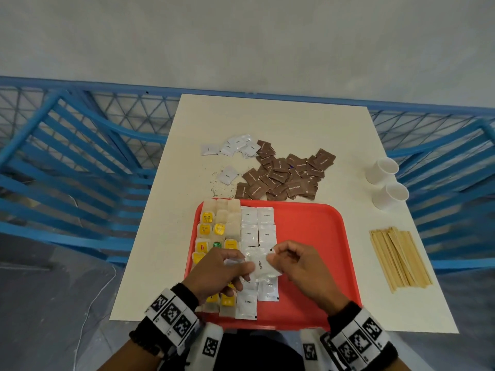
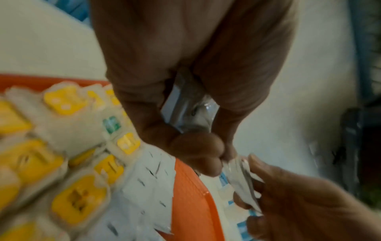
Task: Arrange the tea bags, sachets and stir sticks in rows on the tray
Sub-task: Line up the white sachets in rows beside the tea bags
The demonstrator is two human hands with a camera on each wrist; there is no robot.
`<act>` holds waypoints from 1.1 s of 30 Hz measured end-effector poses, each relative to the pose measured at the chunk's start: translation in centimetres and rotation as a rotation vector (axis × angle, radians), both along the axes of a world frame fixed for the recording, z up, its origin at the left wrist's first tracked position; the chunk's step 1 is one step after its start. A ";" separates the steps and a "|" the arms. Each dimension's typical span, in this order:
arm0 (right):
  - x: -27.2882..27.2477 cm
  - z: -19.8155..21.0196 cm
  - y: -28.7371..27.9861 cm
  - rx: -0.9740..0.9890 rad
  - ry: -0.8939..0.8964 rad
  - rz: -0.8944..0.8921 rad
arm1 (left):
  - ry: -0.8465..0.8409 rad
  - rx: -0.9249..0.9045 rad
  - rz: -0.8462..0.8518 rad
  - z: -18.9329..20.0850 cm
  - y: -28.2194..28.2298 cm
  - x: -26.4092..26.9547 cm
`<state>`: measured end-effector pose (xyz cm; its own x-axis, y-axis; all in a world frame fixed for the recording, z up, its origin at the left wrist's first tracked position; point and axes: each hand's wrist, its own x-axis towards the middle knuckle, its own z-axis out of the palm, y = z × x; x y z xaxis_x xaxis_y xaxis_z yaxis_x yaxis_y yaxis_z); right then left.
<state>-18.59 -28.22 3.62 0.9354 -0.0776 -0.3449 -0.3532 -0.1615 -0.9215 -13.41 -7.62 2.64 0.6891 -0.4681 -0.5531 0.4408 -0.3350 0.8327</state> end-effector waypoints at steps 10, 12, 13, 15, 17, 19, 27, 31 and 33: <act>0.8 -0.5 -0.6 -0.420 0.000 0.412 | -0.617 0.284 -0.496 -0.6 -1.5 1.9; 0.4 -1.0 -0.7 -0.421 0.021 0.390 | -0.649 0.294 -0.500 -1.3 -2.0 1.8; 0.2 -1.4 -0.9 -0.428 0.039 0.367 | -0.639 0.273 -0.464 -1.5 -2.2 1.6; -0.4 -2.7 -1.4 -0.433 0.091 0.325 | -0.595 0.266 -0.374 -2.5 -2.0 1.4; -1.5 -4.3 -1.8 -0.394 0.199 0.307 | -0.572 0.363 -0.401 -3.8 -1.3 0.8; -2.7 -5.8 -1.8 -0.341 0.298 0.281 | -0.560 0.485 -0.502 -5.2 -0.5 -0.2; -3.7 -8.0 -0.9 -0.373 0.359 0.256 | -0.486 0.590 -0.595 -7.7 -0.4 -2.6; -3.6 -8.5 -1.2 -0.497 0.376 0.304 | -0.478 0.595 -0.604 -8.4 -0.5 -2.8; -3.6 -8.5 -1.0 -0.530 0.382 0.379 | -0.486 0.591 -0.604 -8.7 -0.5 -2.9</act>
